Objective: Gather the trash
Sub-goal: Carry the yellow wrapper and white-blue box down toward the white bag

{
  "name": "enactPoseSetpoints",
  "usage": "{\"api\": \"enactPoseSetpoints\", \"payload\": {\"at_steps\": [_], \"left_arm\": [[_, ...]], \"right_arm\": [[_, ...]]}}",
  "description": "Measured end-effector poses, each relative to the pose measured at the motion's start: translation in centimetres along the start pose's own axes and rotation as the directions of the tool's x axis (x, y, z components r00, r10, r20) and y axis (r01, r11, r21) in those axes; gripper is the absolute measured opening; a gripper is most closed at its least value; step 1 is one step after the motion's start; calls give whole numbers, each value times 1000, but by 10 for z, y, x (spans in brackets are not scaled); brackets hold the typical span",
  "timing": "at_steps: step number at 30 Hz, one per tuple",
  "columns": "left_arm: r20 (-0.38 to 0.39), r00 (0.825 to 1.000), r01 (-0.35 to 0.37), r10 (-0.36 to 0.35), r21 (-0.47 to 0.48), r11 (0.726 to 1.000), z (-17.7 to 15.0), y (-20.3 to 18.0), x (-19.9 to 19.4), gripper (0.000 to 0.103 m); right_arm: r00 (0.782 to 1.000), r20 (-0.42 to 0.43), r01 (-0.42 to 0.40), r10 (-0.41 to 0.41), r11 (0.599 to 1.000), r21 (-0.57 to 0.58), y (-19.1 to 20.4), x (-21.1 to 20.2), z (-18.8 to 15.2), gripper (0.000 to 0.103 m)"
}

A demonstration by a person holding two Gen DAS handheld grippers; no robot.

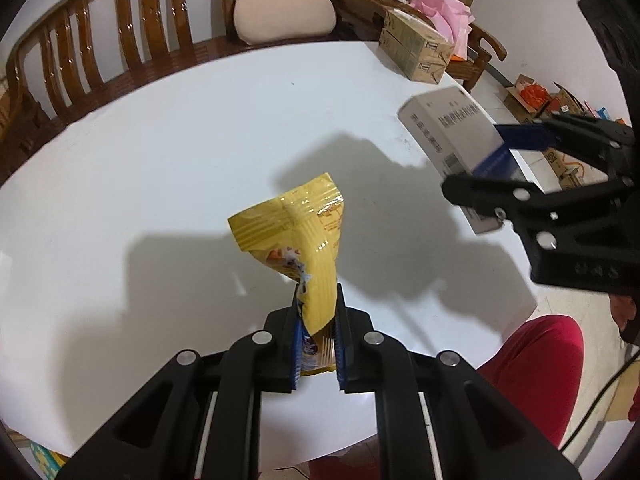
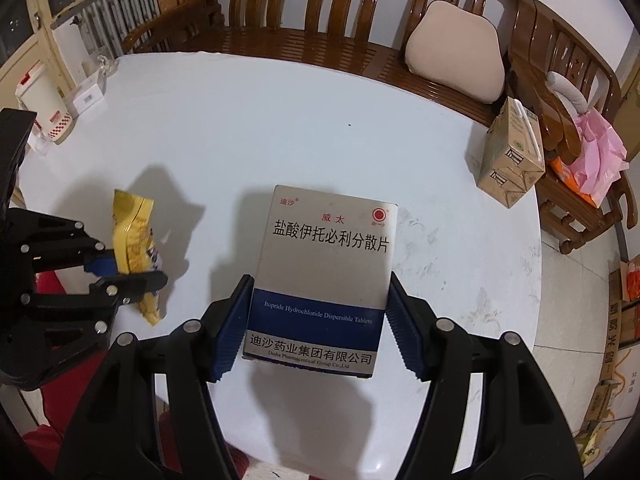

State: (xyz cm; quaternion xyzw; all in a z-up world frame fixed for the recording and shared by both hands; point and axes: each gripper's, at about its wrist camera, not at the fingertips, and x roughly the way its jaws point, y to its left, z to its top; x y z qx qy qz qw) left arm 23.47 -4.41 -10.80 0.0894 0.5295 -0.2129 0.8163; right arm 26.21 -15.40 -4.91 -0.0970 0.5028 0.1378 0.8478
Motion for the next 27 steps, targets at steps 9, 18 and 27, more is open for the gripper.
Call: {"api": "enactPoseSetpoints", "payload": {"at_steps": [9, 18, 27], "left_arm": [[56, 998, -25, 27, -28, 999, -15, 2, -28, 13], [103, 994, -42, 44, -18, 999, -49, -10, -61, 13], [112, 993, -35, 34, 9, 999, -88, -24, -76, 13]], "right_arm": [[998, 57, 23, -23, 1000, 0, 21, -40, -25, 64], [995, 93, 36, -36, 999, -1, 53, -75, -56, 63], [994, 100, 49, -49, 999, 7, 82, -93, -92, 63]]}}
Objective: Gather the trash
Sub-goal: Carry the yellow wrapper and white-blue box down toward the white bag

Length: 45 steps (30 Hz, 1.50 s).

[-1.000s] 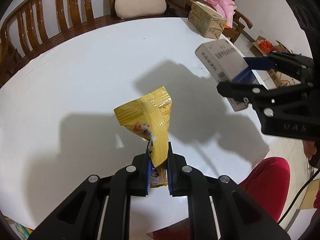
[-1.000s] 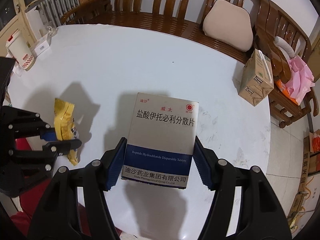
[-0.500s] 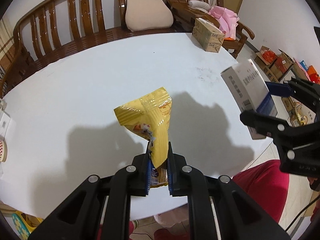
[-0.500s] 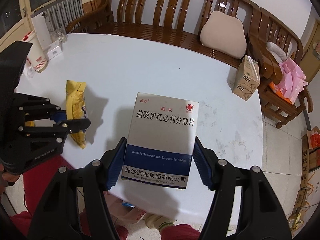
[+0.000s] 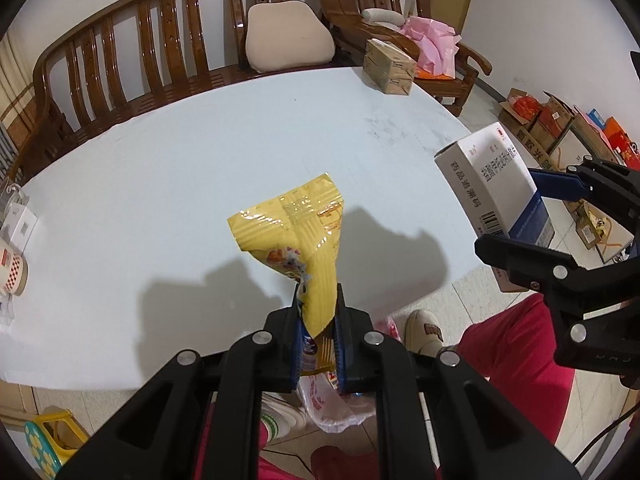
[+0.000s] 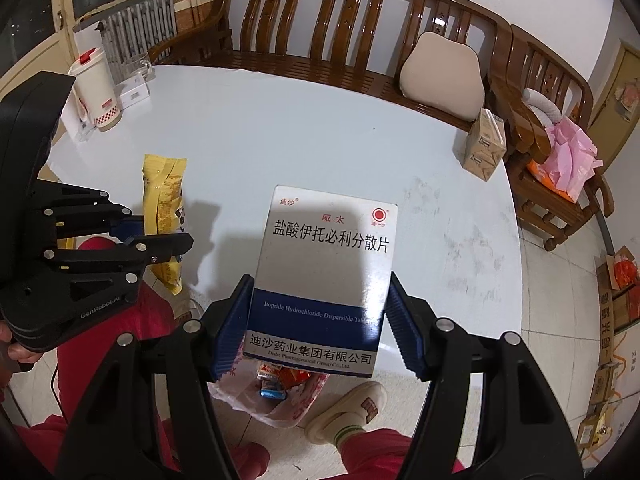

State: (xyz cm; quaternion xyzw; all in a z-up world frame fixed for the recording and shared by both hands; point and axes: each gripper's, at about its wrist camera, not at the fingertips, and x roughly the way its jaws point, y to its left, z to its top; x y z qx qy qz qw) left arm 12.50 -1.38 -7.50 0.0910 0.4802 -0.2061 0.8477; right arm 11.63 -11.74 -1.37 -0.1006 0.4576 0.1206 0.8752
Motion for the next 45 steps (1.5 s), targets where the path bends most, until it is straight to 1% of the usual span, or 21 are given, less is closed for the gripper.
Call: {"api": "enactPoseSetpoints", "payload": {"at_steps": [12, 21, 27, 32, 34, 36, 42, 45], "left_arm": [[-10, 1000, 15, -15, 25, 1000, -53, -15, -5, 13], [-32, 998, 49, -47, 62, 997, -90, -36, 2, 13], [-71, 995, 71, -67, 58, 996, -111, -41, 18, 13], [-119, 990, 77, -70, 58, 995, -126, -41, 41, 13], [-141, 987, 90, -82, 51, 995, -132, -41, 52, 13], [-151, 985, 97, -89, 45, 994, -135, -41, 59, 13], [-181, 975, 132, -125, 24, 991, -138, -40, 86, 13], [-213, 968, 138, -132, 11, 990, -138, -38, 106, 13]], "right_arm": [[1000, 4, 6, -6, 1000, 11, 27, -12, -51, 64], [1000, -25, -11, 11, 1000, 19, 44, -3, -89, 64], [997, -69, -25, 27, 999, 24, 51, 14, -108, 64], [994, -110, -24, 28, 999, 40, 54, 35, -125, 64], [992, -125, -22, 28, 999, 44, 55, 43, -132, 64], [990, -137, -16, 22, 999, 45, 55, 50, -137, 64], [981, -189, -28, 42, 997, 78, 49, 83, -150, 64], [974, -219, -33, 52, 995, 91, 46, 104, -155, 64]]}}
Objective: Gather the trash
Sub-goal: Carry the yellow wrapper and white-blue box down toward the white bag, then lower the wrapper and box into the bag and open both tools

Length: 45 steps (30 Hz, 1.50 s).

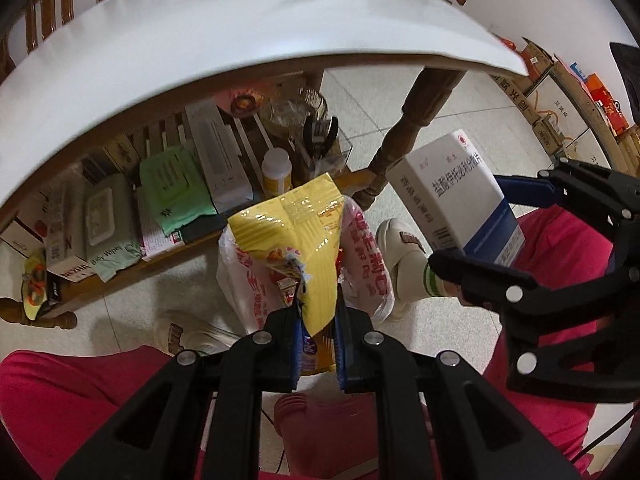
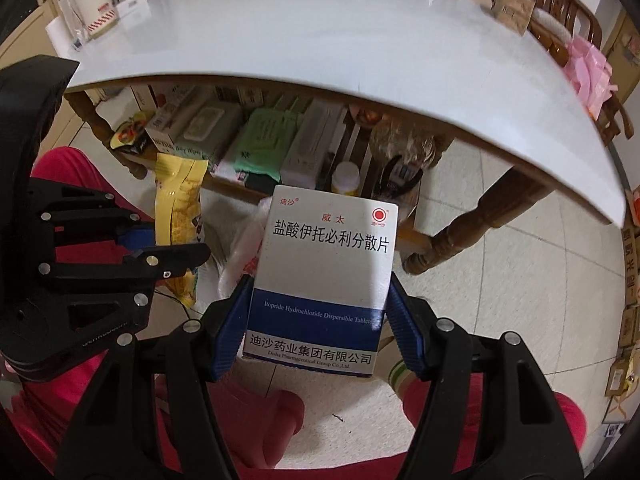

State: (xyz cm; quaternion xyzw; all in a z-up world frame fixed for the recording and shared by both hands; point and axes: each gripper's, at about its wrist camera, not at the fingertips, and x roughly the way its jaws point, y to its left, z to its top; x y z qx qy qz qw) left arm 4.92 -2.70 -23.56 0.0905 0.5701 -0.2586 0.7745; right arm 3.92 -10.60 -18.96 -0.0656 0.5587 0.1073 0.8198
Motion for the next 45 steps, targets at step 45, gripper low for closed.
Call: {"api": "enactPoseSetpoints", "payload": {"at_steps": [45], "left_arm": [[-398, 907, 62, -140, -201, 978, 15, 70, 218, 13]], "right_arm": [[933, -345, -46, 104, 984, 173, -37, 212, -5, 64]]}}
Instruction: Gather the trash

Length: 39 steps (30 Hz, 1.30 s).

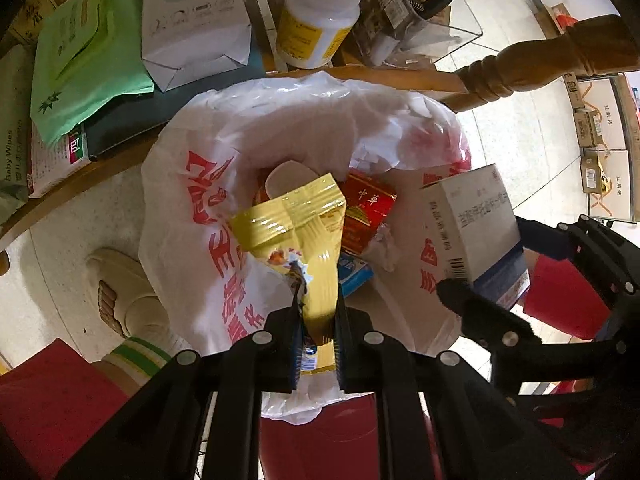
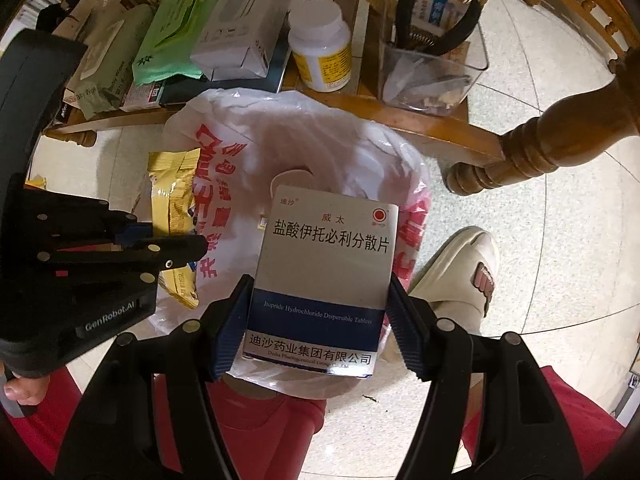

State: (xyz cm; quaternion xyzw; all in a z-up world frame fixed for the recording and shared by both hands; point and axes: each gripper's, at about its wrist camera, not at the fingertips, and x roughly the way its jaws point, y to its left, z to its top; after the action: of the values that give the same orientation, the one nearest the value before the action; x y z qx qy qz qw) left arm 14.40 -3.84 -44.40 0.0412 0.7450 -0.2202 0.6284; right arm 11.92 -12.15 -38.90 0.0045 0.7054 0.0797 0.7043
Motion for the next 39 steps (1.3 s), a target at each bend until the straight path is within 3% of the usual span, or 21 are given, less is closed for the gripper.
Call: {"api": "enactPoseSetpoints", "payload": {"at_steps": [21, 31, 39], "left_arm": [[-32, 999, -32, 32, -6, 999, -3, 2, 3, 14], [-57, 997, -49, 46, -43, 998, -1, 11, 4, 36], [-60, 995, -78, 74, -57, 995, -2, 15, 2, 46]], "right_arm": [[998, -48, -48, 50, 998, 30, 4, 14, 5, 64], [996, -64, -56, 60, 996, 66, -4, 17, 5, 65], [996, -63, -51, 56, 996, 72, -4, 14, 4, 65]]}}
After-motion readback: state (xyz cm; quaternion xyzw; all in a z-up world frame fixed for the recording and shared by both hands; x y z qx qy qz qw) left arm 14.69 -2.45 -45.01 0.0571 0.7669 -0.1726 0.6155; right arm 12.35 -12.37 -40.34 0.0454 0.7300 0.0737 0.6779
